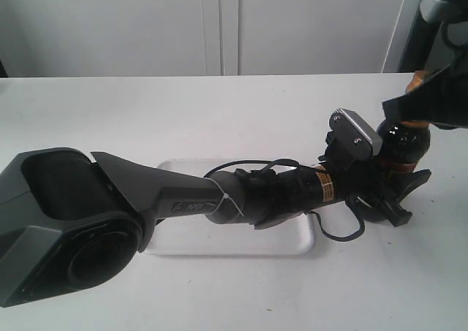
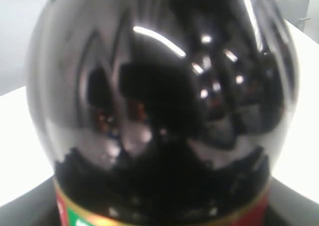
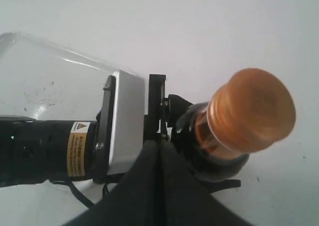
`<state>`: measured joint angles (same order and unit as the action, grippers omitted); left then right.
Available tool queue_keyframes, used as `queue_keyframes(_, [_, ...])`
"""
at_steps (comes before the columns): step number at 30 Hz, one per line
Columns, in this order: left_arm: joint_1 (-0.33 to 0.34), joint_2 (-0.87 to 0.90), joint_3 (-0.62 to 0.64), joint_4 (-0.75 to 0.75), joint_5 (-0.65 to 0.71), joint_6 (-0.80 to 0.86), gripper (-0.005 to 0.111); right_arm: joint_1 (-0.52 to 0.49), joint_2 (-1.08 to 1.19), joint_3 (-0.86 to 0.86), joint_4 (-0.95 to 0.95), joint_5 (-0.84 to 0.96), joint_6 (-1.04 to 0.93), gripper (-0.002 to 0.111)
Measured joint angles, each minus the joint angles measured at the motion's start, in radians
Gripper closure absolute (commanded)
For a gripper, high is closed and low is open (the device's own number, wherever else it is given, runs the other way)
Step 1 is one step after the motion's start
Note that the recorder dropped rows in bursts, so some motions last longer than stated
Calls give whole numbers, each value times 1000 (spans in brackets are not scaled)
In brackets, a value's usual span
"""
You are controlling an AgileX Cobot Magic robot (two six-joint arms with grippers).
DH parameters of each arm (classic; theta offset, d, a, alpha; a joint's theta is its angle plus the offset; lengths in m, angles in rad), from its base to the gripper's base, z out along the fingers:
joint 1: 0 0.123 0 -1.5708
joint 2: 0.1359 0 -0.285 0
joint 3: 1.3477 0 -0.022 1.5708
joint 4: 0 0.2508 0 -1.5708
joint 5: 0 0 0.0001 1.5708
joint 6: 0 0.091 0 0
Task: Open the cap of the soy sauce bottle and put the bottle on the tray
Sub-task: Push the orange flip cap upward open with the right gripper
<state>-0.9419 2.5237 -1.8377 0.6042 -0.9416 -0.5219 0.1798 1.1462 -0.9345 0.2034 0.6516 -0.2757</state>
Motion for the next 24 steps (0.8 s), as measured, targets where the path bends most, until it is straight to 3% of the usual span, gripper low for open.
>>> queue_keyframes(12, [0, 0, 0, -2, 0, 0, 107, 0, 155, -219, -30, 163, -87, 108])
queue_keyframes(24, [0, 0, 0, -4, 2, 0, 107, 0, 229, -321, -98, 274, -158, 108])
